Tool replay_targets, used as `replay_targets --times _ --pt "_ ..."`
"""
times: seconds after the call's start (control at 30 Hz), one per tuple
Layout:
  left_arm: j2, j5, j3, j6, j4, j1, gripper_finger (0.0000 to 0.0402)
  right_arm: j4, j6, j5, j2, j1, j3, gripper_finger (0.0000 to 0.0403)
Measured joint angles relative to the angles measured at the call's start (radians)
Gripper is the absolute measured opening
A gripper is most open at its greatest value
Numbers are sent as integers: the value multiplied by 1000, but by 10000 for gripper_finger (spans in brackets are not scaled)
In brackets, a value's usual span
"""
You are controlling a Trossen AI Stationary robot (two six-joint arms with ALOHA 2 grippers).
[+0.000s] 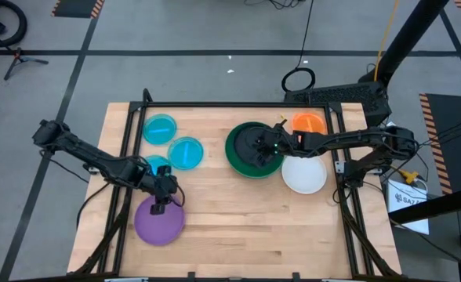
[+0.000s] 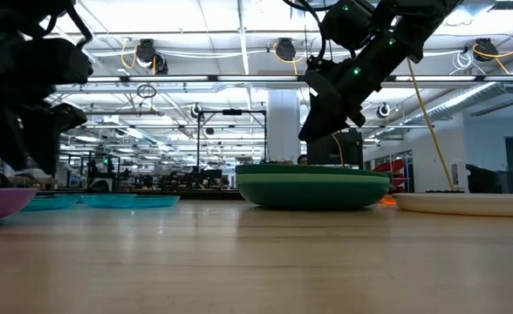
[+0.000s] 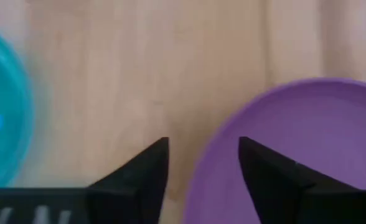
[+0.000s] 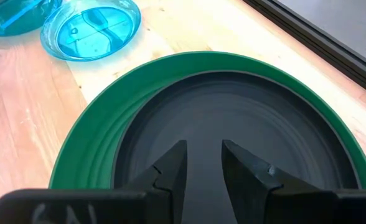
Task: Stack plastic plates
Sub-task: Stack the purple plate on the black plate
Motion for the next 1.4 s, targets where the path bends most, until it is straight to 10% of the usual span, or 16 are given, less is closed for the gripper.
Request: replay_targets --times 0.8,1.4 --pt "177 90 0 -7 129 23 223 -11 -36 -1 0 0 0 93" --pt "168 88 0 40 147 72 11 -16 -48 -28 0 0 0 93"
